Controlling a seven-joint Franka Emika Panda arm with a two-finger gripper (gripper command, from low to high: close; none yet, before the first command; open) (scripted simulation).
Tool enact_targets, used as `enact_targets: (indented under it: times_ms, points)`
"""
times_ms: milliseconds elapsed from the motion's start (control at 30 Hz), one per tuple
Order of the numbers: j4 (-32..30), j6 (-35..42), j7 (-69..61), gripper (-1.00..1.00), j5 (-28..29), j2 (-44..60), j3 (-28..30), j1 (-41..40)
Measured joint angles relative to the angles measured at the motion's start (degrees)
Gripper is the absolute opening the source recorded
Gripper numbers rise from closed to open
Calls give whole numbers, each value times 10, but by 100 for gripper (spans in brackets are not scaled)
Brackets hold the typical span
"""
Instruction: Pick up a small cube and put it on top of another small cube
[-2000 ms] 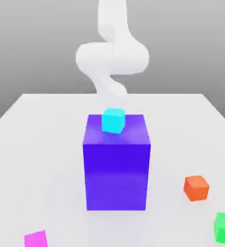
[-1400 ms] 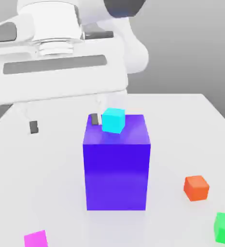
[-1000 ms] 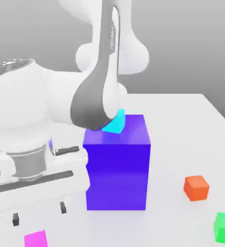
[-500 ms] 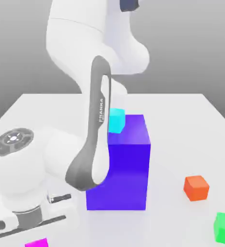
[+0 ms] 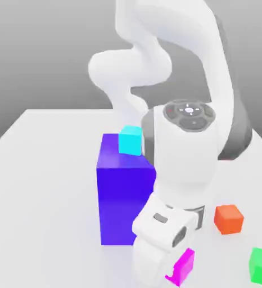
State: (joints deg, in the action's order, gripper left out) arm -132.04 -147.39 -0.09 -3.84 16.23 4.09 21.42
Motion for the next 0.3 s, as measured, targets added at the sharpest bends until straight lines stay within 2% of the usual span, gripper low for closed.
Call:
enact_targets:
  times_ms: [100, 133, 300]
  points:
    - [11, -25, 10, -100, 24, 31, -31, 53]
    - [21, -40, 15, 100, 34, 55, -40, 72]
    - [21, -40, 15, 100, 34, 55, -40, 72]
